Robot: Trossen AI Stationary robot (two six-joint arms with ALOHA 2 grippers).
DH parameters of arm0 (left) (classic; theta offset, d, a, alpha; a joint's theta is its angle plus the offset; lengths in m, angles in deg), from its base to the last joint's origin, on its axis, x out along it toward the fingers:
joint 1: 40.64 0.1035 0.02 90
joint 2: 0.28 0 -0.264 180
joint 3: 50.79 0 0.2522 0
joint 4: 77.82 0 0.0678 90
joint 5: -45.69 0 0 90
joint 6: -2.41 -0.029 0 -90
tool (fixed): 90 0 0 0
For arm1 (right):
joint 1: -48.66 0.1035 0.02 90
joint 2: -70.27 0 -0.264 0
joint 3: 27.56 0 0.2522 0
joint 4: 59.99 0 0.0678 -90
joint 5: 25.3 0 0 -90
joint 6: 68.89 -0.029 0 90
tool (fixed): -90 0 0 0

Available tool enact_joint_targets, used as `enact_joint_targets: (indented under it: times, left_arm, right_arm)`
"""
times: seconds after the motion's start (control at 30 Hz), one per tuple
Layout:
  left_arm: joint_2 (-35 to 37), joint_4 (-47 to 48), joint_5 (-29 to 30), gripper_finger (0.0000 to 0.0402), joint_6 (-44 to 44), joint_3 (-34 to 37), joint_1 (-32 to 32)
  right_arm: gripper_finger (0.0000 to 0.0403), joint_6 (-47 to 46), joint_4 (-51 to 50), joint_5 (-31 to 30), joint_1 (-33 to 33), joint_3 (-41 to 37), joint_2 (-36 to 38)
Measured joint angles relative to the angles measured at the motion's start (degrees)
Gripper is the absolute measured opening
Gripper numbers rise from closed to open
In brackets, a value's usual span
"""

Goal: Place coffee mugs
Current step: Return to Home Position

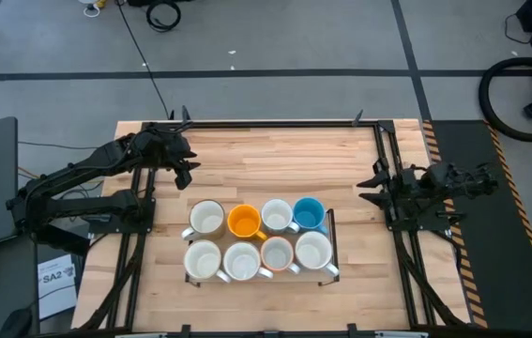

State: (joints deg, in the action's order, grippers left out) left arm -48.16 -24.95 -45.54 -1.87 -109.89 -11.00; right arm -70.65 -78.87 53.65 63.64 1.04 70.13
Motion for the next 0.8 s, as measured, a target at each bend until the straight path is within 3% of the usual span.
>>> enact_joint_targets:
  times: [0.43, 0.67, 0.8]
  left_arm:
    - [-0.02, 0.06, -0.03, 0.0160, 0.04, 0.00, 0.00]
    - [-0.02, 0.04, -0.03, 0.0160, 0.13, 0.00, 0.00]
    - [0.00, 0.04, -0.08, 0.0160, 0.11, 0.00, 0.00]
  right_arm:
    - [0.0133, 9.77, 24.65, -2.13, -1.12, -14.56, -0.01]
    - [0.0133, 9.81, 22.05, -5.01, -4.72, -14.48, -0.02]
    - [0.0133, 7.90, 15.46, -10.33, -6.59, -14.48, -0.04]
